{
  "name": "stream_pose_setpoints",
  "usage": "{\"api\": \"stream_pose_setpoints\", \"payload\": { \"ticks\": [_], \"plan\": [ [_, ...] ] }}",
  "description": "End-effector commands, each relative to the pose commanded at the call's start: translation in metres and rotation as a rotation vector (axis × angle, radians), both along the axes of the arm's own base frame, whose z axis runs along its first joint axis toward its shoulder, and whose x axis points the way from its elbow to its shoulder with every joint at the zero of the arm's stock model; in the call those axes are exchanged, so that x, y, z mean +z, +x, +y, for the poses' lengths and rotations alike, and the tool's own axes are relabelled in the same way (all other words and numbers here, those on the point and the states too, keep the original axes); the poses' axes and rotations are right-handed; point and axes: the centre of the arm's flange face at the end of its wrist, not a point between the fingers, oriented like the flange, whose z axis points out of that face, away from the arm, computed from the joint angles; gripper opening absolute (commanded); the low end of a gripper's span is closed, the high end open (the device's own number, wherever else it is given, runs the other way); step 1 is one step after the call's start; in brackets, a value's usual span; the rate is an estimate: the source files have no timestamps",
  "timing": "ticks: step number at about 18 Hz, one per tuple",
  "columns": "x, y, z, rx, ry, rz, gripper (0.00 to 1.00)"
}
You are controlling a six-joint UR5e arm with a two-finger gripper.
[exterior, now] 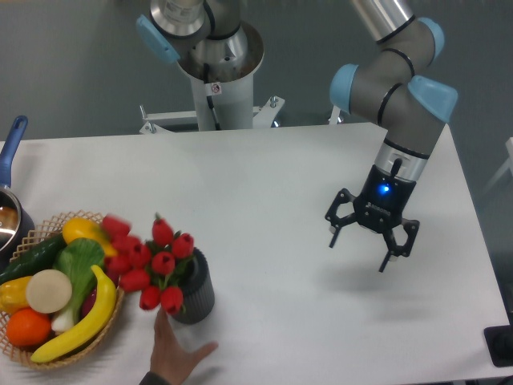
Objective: Insert the flowers into the vase
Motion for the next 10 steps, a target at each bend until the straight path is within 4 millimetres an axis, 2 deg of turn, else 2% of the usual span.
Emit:
{"api": "stream_pose_setpoints", "payload": {
  "ticks": [4,8,10],
  "plan": [
    [0.005,-0.001,0.004,-0.011,-0.085,0.054,1.0],
    [0.004,0.024,0.036,-0.063,-0.28,0.155,1.0],
    [-0.001,0.027,0.04,-0.049,-0.325,0.167,1.0]
  ]
}}
